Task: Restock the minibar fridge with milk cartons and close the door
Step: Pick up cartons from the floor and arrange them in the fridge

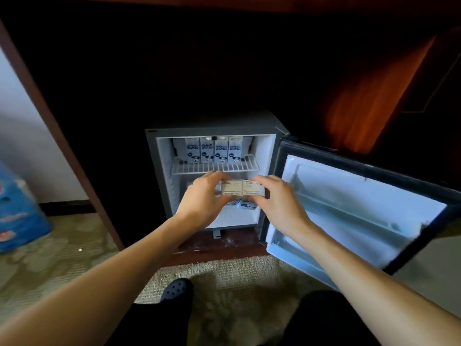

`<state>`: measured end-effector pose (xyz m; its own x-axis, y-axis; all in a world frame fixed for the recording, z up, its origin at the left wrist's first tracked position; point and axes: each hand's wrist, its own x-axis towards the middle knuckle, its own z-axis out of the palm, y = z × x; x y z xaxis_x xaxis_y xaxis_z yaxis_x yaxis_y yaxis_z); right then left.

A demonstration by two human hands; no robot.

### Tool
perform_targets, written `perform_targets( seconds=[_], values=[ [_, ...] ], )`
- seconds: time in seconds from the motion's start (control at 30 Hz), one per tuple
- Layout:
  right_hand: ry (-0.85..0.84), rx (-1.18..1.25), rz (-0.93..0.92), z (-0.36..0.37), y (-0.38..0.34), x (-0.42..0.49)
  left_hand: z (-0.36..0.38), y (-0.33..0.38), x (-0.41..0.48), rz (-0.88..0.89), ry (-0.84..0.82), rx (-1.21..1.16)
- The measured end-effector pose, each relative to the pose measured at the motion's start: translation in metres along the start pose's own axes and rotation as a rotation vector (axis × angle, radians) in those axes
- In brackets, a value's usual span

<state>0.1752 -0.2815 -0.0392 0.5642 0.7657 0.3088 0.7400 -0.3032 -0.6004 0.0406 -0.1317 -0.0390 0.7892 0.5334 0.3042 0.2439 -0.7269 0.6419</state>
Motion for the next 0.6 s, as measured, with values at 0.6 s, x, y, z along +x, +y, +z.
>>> perform_targets(
  seconds=[0.6],
  values=[
    [0.063,0.071,-0.072,0.116,-0.002,0.138,0.001,-0.124,0.089,-0.132,0.307,0.042]
  ],
)
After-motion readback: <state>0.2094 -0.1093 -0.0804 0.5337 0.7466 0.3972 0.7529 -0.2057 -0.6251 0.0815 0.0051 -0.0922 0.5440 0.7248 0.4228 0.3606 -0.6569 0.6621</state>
